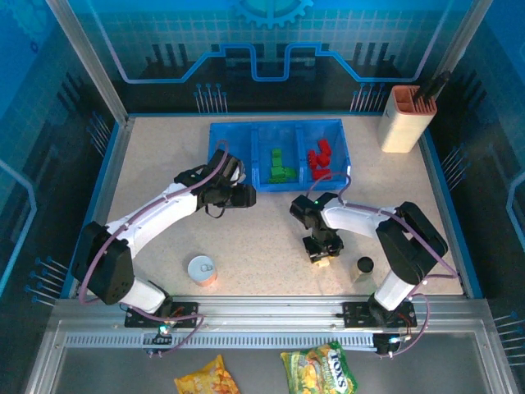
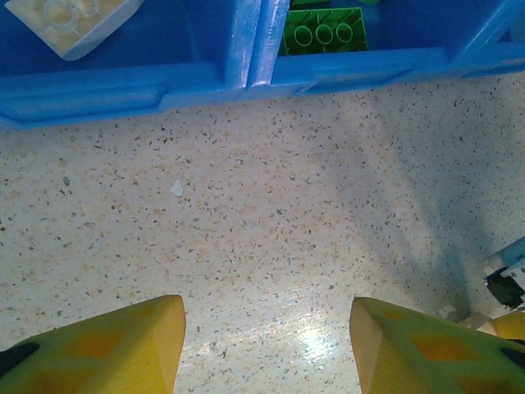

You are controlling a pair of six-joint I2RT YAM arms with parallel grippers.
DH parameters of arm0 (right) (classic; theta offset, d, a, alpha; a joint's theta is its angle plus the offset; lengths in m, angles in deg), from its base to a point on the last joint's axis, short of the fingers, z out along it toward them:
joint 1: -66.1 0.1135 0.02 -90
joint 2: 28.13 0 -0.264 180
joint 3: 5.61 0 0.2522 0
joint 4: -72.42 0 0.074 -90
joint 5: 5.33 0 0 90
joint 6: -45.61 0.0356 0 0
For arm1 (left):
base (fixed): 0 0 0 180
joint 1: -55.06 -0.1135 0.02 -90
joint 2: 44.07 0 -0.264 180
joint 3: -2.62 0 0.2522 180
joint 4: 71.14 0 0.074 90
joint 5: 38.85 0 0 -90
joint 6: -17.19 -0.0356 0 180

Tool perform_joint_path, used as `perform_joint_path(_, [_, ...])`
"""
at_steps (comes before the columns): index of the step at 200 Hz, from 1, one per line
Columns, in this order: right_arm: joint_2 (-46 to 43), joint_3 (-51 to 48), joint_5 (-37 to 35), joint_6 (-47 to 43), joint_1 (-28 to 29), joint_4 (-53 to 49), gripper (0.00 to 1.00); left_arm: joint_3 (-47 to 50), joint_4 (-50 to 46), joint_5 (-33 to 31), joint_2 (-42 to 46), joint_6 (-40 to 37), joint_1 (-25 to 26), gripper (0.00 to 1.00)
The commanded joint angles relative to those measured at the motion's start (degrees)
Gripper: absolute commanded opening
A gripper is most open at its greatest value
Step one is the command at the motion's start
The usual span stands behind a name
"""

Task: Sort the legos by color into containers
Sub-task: Pick up the lego from the bottom-center of the table.

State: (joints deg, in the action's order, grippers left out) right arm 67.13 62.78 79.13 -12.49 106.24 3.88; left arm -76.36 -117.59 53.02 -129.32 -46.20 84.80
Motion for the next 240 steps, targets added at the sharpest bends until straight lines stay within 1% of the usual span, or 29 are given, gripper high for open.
perform_joint_path(1, [0.7, 3.0, -0.6, 1.3, 1.4, -2.4, 0.35, -0.5, -0.7, 2.1, 0.3, 0.0, -1.2, 0.56])
perform_joint_path(48, [3.0, 10.1, -0.5, 1.1, 3.5, -3.9, 0.35, 2.1, -0.5, 4.0, 3.1, -0.1, -5.6, 0.56])
perform_joint_path(91, [7.8, 19.9, -2.5, 0.4, 6.6, -5.5, 0.35, 5.0, -2.6, 6.4, 6.4, -2.0, -12.4, 0.57])
perform_joint_path(145, [15.2, 33.1, -5.4, -1.4, 9.8, -5.0, 0.34, 6.9, -6.4, 9.6, 9.7, -6.1, -21.3, 0.57])
perform_joint_path(207, [22.7, 45.0, -5.9, -4.7, 10.7, 1.3, 0.33, 4.8, -12.1, 10.6, 12.4, -10.6, -28.0, 0.58])
perform_joint_path(240, [25.7, 50.8, -6.0, -5.5, 10.6, 4.8, 0.33, 5.5, -12.3, 9.6, 14.1, -14.1, -30.4, 0.58])
